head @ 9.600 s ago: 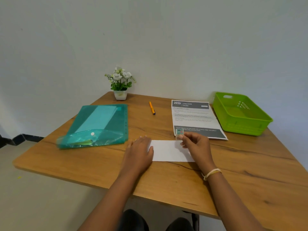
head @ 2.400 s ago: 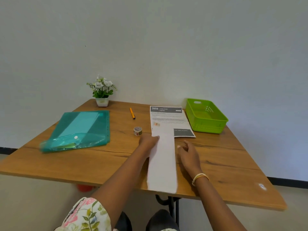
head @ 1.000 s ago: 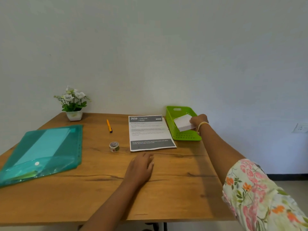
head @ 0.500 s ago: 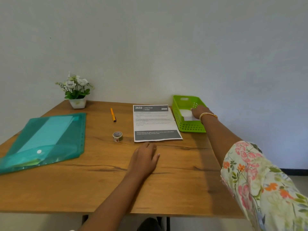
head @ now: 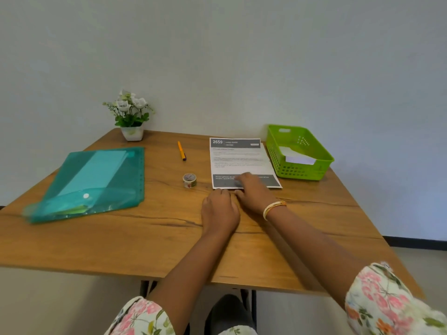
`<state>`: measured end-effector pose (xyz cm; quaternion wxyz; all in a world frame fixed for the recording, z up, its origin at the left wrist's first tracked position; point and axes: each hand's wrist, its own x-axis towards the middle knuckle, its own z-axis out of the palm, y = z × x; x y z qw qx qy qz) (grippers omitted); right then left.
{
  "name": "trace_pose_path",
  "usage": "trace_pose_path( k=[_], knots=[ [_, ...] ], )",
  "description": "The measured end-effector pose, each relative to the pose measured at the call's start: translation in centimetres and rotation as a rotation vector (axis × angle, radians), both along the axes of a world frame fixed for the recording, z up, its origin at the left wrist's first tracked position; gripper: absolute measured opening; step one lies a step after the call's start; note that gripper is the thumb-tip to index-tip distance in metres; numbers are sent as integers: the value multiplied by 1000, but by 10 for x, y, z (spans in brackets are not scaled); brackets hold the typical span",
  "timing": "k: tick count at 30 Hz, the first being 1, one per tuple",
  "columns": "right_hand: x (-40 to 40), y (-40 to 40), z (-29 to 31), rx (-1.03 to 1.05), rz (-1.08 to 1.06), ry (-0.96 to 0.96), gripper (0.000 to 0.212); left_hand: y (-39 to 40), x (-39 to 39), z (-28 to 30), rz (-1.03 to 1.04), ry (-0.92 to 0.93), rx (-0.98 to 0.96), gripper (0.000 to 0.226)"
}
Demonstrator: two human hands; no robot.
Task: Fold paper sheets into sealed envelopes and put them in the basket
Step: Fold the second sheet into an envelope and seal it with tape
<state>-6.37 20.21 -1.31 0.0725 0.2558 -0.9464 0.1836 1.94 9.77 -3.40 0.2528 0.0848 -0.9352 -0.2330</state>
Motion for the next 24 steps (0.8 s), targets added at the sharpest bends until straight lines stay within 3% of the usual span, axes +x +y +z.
trace_pose_path(
  k=[2, 6, 11, 14, 19, 24],
  knots=[
    [2, -8, -4, 64, 8, 5, 30, -1, 3, 0, -1, -17, 48, 19],
    [3, -15, 0, 180, -37, 92, 26, -14, 6, 0, 39, -50, 319, 17],
    [-1, -17, 1, 188, -134, 157, 21, -46, 9, 1, -204, -140, 272, 23],
    [-1, -10, -2, 7, -252, 188, 20, -66, 13, -1, -286, -110, 256, 24],
    [23, 2, 2, -520, -396, 223, 16, -67, 17, 0, -274, -61, 306, 23],
    [56, 26, -8, -810, -431, 272, 9, -67, 15, -1, -267, -57, 348, 22]
  ],
)
